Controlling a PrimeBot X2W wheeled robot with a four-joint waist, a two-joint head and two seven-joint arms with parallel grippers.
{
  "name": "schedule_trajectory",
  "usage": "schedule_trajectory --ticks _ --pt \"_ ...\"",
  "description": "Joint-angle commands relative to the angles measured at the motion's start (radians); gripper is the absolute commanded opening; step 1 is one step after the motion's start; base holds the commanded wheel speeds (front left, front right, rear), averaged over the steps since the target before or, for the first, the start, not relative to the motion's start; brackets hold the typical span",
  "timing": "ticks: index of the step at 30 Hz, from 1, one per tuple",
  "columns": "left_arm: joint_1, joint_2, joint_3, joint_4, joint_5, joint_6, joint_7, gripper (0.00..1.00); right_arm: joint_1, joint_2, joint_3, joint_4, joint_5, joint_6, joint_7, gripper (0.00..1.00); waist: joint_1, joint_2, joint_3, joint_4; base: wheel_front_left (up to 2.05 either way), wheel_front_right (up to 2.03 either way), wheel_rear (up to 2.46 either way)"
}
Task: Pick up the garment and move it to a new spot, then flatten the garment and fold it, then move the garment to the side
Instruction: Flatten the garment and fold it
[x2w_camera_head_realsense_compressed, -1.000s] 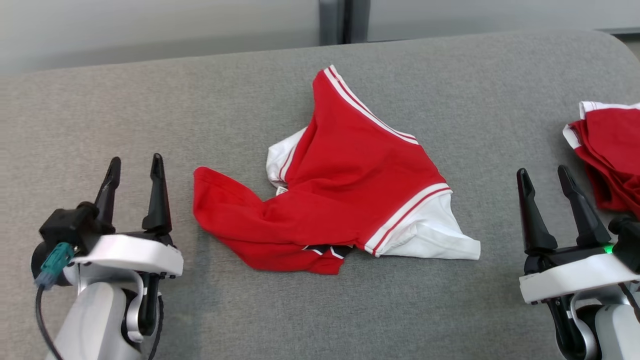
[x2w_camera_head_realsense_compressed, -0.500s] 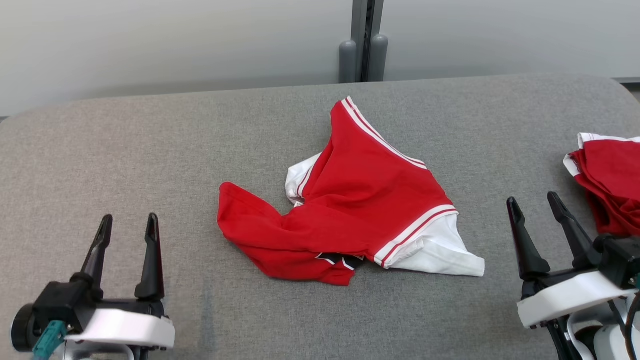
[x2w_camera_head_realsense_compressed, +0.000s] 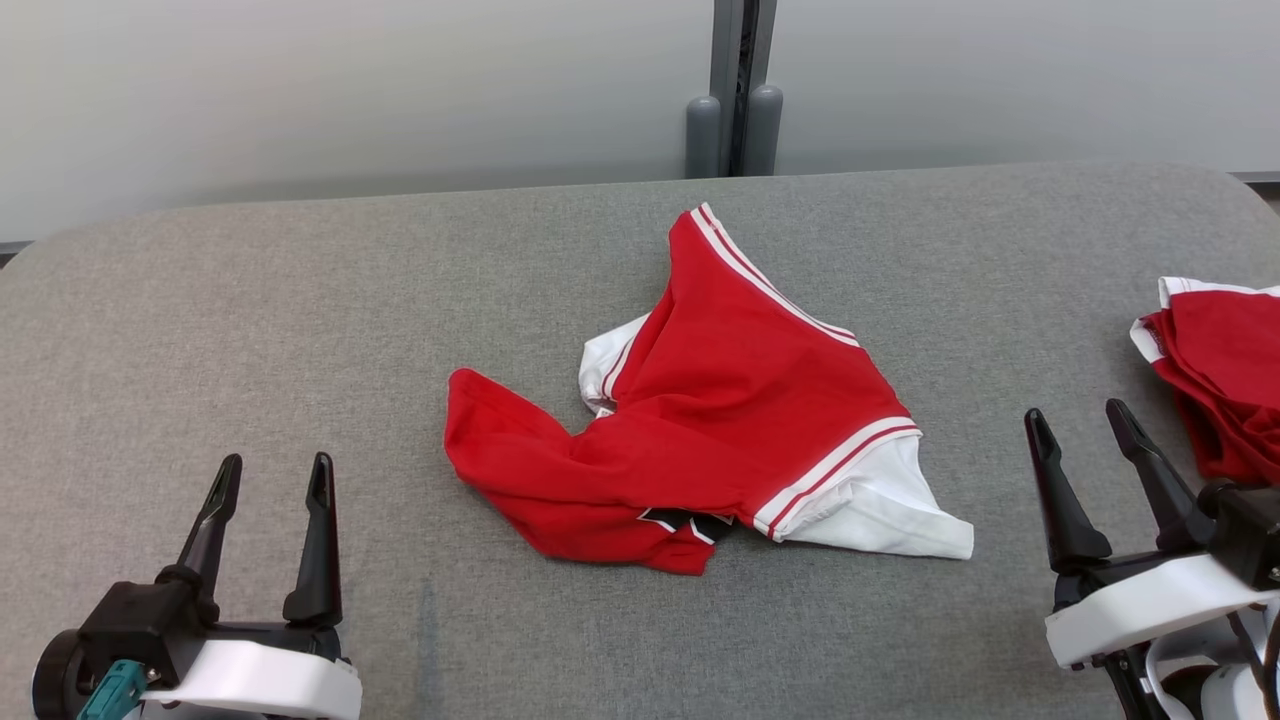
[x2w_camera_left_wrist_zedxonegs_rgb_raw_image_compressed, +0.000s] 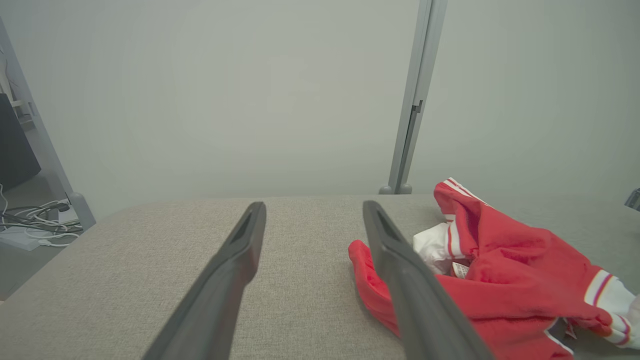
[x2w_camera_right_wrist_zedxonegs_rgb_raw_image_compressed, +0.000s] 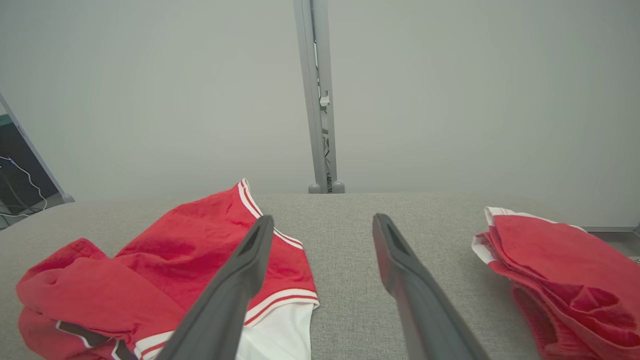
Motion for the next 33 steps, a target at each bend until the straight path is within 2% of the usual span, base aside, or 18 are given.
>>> schedule_trajectory --ticks 1,4,8,11,19,20,28,33 --pt "-0.002 0.004 0.001 -0.006 0.007 0.007 0.004 1.00 0.001 0.000 -0.003 -0.008 0.000 0.000 0.001 1.00 0.0000 0.0000 0.001 0.003 0.00 0.00 0.00" --pt "-0.013 0.004 -0.004 -0.013 0.009 0.007 0.006 1.00 -0.013 -0.006 -0.001 -0.009 0.002 0.000 0.010 1.00 0.0000 0.0000 0.008 0.014 0.00 0.00 0.00" --pt "-0.045 -0.003 -0.019 -0.015 0.014 0.007 0.010 1.00 -0.072 -0.043 0.072 0.000 -0.002 0.000 0.034 1.00 0.0000 0.0000 0.032 0.055 0.00 0.00 0.00" --pt "-0.066 -0.008 -0.028 -0.009 0.012 0.004 0.008 1.00 -0.125 -0.075 0.176 0.021 0.009 0.000 0.065 1.00 0.0000 0.0000 0.048 0.082 0.00 0.00 0.00" --pt "-0.103 -0.027 -0.045 0.018 0.009 -0.001 -0.007 1.00 -0.315 -0.156 0.543 0.091 0.060 0.000 0.142 1.00 0.0000 0.0000 0.097 0.139 0.00 0.00 0.00" --pt "-0.103 -0.027 -0.045 0.018 0.009 -0.001 -0.007 1.00 -0.315 -0.156 0.543 0.091 0.060 0.000 0.142 1.00 0.0000 0.0000 0.097 0.139 0.00 0.00 0.00" --pt "-0.147 -0.047 -0.063 0.055 0.002 -0.016 -0.029 1.00 -0.560 -0.177 0.838 0.255 0.142 0.000 0.173 1.00 0.0000 0.0000 0.143 0.188 0.00 0.00 0.00" --pt "-0.158 -0.058 -0.070 0.079 0.000 -0.020 -0.043 1.00 -0.674 -0.180 0.984 0.334 0.200 0.000 0.185 1.00 0.0000 0.0000 0.152 0.205 0.00 0.00 0.00"
